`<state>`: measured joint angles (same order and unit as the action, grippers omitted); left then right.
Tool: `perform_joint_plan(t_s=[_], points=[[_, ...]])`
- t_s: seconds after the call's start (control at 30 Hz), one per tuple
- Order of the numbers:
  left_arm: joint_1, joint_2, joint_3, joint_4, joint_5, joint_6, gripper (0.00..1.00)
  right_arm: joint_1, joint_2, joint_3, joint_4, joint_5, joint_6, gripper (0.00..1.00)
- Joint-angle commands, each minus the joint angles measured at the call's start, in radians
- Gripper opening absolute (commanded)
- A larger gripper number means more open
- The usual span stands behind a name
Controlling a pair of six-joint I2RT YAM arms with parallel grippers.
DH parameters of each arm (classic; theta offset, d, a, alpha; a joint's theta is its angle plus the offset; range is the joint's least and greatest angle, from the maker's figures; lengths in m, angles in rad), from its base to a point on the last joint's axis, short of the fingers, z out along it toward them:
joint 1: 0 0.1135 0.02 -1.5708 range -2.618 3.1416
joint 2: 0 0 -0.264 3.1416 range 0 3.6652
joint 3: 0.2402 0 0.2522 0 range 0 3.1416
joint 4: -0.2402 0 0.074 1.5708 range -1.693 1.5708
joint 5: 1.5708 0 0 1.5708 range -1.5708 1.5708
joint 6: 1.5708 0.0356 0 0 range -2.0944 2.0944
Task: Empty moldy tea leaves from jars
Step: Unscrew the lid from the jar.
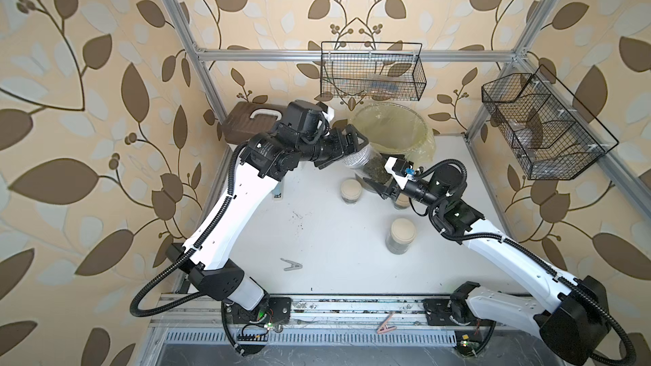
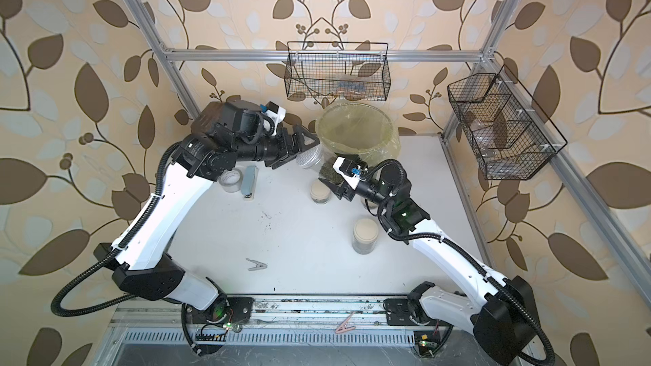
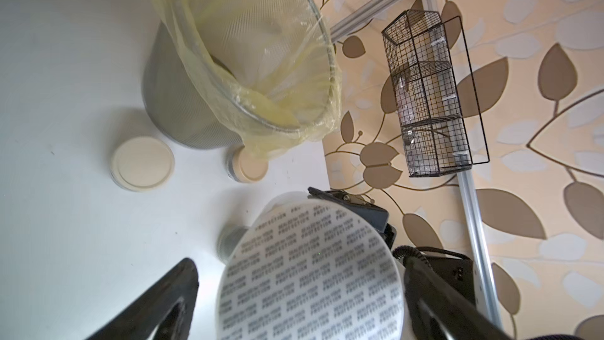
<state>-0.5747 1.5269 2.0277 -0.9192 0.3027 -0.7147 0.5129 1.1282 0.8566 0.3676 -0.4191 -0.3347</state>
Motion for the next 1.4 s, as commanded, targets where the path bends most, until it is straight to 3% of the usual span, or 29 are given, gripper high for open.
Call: perform_joint_plan(t_s=[0.0, 0.17, 0.3, 0.47, 0.7, 0.83, 1.37], points=[[0.023, -0.05, 0.085, -0.018, -0.034, 0.208, 0.99, -0.017, -0.036, -0.014, 0.051, -0.041, 0.031, 0.52], [0.03, -0.059, 0.086, -0.07, 0.069, 0.559, 0.99, -0.044, -0.064, -0.014, 0.02, -0.088, 0.036, 0.52], [0.03, -0.081, -0.006, -0.054, 0.229, 0.805, 0.97, -0.073, -0.089, -0.016, -0.01, -0.139, 0.039, 0.52], [0.029, -0.126, -0.059, -0.011, 0.32, 0.966, 0.94, -0.08, -0.103, 0.002, -0.077, -0.157, 0.007, 0.52], [0.029, -0.068, -0.051, -0.005, 0.413, 1.05, 0.99, -0.079, -0.096, 0.023, -0.099, -0.185, -0.004, 0.51], [0.029, -0.037, -0.043, -0.013, 0.404, 1.086, 0.99, -0.076, -0.083, 0.037, -0.099, -0.203, -0.003, 0.51], [0.033, 0.02, -0.052, 0.048, 0.505, 1.038, 0.97, -0.072, -0.054, 0.061, -0.087, -0.24, -0.001, 0.48]])
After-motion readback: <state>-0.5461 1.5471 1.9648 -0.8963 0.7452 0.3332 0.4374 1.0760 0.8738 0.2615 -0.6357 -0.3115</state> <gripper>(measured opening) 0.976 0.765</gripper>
